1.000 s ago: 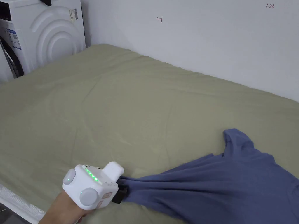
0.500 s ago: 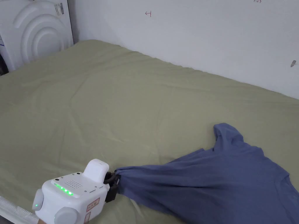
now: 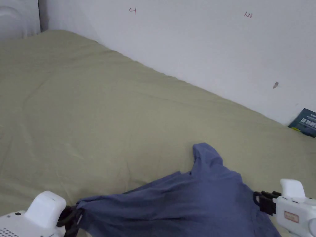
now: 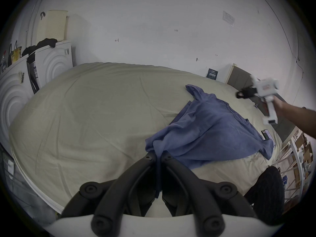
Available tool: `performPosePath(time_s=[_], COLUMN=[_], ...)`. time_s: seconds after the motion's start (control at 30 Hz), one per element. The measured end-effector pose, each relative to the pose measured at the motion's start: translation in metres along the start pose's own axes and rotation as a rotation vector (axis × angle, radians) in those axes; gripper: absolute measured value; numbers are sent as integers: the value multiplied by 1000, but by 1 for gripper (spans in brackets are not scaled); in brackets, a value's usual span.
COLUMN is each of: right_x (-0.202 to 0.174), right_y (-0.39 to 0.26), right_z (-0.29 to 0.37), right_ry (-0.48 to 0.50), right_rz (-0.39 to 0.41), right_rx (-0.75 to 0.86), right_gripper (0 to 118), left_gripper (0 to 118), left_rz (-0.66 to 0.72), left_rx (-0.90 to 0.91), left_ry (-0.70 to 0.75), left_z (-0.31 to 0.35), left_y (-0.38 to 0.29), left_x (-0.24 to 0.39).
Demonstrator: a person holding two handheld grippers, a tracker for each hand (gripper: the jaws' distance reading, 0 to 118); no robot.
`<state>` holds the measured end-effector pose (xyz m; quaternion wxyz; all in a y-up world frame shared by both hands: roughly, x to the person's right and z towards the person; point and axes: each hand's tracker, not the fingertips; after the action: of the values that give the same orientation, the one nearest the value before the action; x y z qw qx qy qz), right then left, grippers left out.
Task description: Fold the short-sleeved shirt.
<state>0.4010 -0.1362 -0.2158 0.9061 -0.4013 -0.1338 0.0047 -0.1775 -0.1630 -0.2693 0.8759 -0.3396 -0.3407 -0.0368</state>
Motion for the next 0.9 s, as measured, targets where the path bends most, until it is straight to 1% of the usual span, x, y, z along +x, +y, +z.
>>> performPosePath(time_s=[0.03, 0.07, 0.1, 0.13, 0.2, 0.23, 0.33, 0.4, 0.47, 0.5, 0.53, 0.57, 0.6, 0.63, 0.67, 0.7, 0.73, 0.77, 0.8, 0.83, 0.9], right_x=[7, 13, 14, 20, 24, 26, 22, 22, 24, 25, 23, 23, 23, 23, 22, 24, 26, 24, 21, 21, 19], right_y=[13, 24, 27, 34, 41, 43, 56, 55, 54, 53, 52, 50, 48, 46, 46, 45, 44, 43, 40, 40, 42], right_z=[-22, -45, -61, -78, -112, -126, -146, -159, -172, -176, -176, -175, -174, -171, -164, -160, -157, -150, -139, -130, -103], right_ry=[2, -2, 10, 16, 0, 14, 22, 48, 84, 88, 102, 140, 167, 208, 178, 229, 243, 217, 196, 211, 202], right_rz=[3, 8, 16, 47, 77, 86, 121, 129, 115, 115, 111, 102, 94, 73, 59, 18, 3, 28, 35, 29, 31], right_rx=[-13, -73, -94, -54, -96, -124, -147, -153, -182, -201, -214, -228, -229, -222, -201, -213, -221, -215, -187, -185, -138], right_gripper=[86, 117, 118, 118, 118, 118, 118, 118, 118, 116, 97, 76, 68, 51, 27, 18, 9, 5, 5, 5, 5], left_gripper=[1, 1, 1, 1, 1, 1, 1, 1, 1, 1, 1, 1, 1, 1, 1, 1, 1, 1, 1, 1, 1], left_rz=[-3, -5, -4, -5, -6, -9, -26, -31, -32, -32, -33, -35, -39, -40, -39, -35, -25, -13, -2, 4, 14], left_rx=[-1, -3, -6, -8, -11, -13, -24, -33, -46, -52, -56, -60, -65, -69, -75, -80, -81, -81, -82, -83, -83], left_ry=[-3, -1, 5, 6, 8, 10, 18, 23, 29, 31, 32, 34, 36, 40, 45, 52, 53, 52, 49, 49, 54], left_z=[0, -2, -4, -6, -9, -11, -17, -20, -23, -24, -24, -25, -26, -26, -28, -29, -30, -31, -32, -33, -35], left_y=[1, 3, 5, 6, 10, 11, 13, 14, 15, 15, 15, 14, 14, 15, 15, 16, 16, 15, 14, 15, 16], left_x=[1, 3, 4, 5, 7, 8, 10, 10, 9, 7, 6, 6, 5, 5, 4, 3, 3, 1, 0, 0, -1])
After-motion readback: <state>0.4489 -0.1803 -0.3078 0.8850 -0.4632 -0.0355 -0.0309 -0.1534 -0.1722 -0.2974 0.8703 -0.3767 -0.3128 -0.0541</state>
